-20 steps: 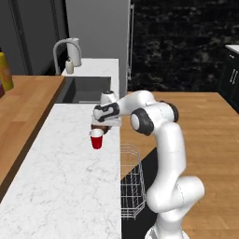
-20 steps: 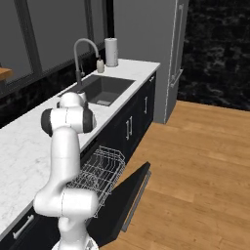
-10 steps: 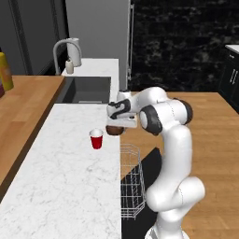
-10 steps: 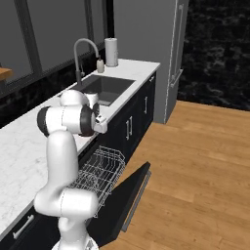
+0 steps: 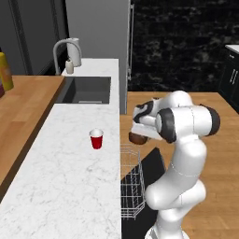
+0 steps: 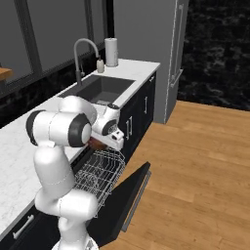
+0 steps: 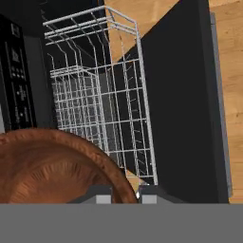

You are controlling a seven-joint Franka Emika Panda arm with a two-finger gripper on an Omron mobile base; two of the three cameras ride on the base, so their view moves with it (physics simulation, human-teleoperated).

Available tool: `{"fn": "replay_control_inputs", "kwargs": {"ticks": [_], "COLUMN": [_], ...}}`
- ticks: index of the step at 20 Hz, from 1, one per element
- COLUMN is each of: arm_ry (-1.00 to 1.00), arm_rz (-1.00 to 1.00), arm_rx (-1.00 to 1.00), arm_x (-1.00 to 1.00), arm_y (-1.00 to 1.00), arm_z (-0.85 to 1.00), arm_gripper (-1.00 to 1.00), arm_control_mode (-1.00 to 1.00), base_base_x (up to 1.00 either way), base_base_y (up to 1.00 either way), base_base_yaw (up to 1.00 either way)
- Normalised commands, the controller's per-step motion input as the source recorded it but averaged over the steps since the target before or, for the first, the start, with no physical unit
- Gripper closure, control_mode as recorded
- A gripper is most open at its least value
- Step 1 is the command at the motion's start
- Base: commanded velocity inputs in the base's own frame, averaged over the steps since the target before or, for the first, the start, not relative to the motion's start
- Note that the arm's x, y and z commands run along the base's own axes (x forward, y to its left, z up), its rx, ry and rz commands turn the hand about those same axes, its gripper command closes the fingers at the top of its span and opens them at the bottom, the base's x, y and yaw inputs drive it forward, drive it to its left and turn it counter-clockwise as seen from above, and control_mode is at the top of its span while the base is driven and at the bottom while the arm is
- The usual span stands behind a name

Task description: Pick up the cup and bowl from the counter, place them in the dishwasher, and close the dishwasher door.

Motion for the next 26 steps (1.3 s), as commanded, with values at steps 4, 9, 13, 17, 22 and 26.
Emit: {"fn": "replay_control_inputs", "kwargs": {"ticks": [4,9,13,17,22,26], "arm_ry": [-0.03,-0.02,0.00,-0.02,-0.02,-0.13], "arm_rz": [0.05,0.15,0.07,0.05,0.03,0.06], "arm_rx": [0.13,0.04,0.01,0.07,0.11,0.09], "arm_x": [-0.07,0.09,0.28,0.37,0.42,0.29], "arm_y": [-0.74,-0.11,0.20,0.14,0.10,0.01], "arm_z": [-0.36,-0.39,-0.35,-0.41,-0.50,-0.64], "arm_gripper": [1.00,1.00,1.00,1.00,1.00,1.00], "arm_control_mode": [-1.00,-1.00,-1.00,-1.00,-1.00,-1.00], "base_base_x": [0.00,0.00,0.00,0.00,0.00,0.00], "base_base_y": [0.00,0.00,0.00,0.00,0.00,0.00], "base_base_yaw": [0.00,0.00,0.00,0.00,0.00,0.00]}}
